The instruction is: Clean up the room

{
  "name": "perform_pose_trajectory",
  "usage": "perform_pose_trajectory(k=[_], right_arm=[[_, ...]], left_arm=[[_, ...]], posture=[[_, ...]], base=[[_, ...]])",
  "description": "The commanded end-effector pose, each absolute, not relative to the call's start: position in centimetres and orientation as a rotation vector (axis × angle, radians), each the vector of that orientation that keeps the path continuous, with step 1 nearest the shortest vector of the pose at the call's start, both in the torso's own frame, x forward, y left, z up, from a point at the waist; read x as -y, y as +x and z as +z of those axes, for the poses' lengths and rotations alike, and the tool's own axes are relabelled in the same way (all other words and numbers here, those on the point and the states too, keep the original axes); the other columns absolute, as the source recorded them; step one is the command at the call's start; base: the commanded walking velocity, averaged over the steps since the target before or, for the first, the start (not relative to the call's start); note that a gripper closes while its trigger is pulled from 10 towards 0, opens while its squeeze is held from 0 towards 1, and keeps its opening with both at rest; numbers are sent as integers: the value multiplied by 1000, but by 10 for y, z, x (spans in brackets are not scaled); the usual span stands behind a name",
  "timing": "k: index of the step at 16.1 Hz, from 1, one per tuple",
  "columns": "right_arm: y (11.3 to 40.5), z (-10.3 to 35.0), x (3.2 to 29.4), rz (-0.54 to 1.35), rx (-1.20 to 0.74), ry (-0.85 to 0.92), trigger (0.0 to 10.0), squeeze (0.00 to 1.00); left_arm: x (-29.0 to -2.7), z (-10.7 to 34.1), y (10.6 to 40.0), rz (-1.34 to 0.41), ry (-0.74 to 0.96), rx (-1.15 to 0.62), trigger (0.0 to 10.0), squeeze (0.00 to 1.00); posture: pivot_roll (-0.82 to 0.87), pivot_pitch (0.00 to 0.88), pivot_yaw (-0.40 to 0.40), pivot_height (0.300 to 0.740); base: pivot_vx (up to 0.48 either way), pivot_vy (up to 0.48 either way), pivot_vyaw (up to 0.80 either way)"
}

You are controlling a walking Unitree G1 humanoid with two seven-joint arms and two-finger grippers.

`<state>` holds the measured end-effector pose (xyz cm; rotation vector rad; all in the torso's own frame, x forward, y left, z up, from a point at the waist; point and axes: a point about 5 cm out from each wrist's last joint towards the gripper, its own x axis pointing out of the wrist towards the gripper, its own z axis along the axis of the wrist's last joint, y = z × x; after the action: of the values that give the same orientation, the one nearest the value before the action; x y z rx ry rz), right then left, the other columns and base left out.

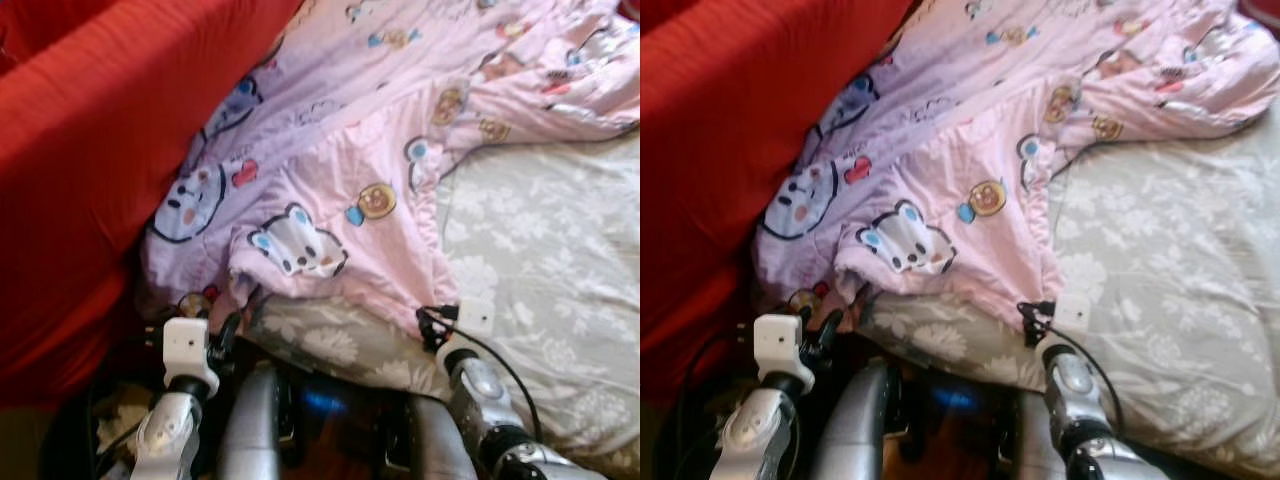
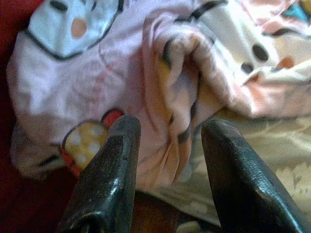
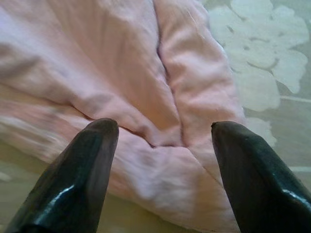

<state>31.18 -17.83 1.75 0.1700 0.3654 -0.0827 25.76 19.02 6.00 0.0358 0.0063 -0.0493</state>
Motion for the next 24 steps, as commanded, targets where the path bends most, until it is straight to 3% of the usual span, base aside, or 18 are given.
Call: perform_pose_trajectory(k=[1,5,17,18,19,24], right_arm=[[298,2,186,-130,-451,154,10000,0],[292,-3,201,-190,-481,156,10000,0],[278,-16,196,-210,-516,265,10000,0],[276,-18,194,-209,-519,274,2588,0],[275,-19,194,-208,-522,273,0,0],[275,-18,195,-210,-505,282,0,0]], left_arm=[[-192,51,247,-45,36,-59,10000,0],[-195,53,235,-36,38,-80,10000,0],[-196,71,221,-46,49,-93,10000,0],[-197,71,220,-53,55,-103,10000,0],[-197,71,220,-53,57,-106,10000,0],[-196,70,220,-49,51,-119,10000,0]], posture=[[250,435,26,641],[264,446,28,641],[300,505,62,641],[301,505,65,641],[301,504,66,641],[297,495,68,641]], base=[[0,0,0],[0,0,0],[0,0,0],[0,0,0],[0,0,0],[0,0,0]])
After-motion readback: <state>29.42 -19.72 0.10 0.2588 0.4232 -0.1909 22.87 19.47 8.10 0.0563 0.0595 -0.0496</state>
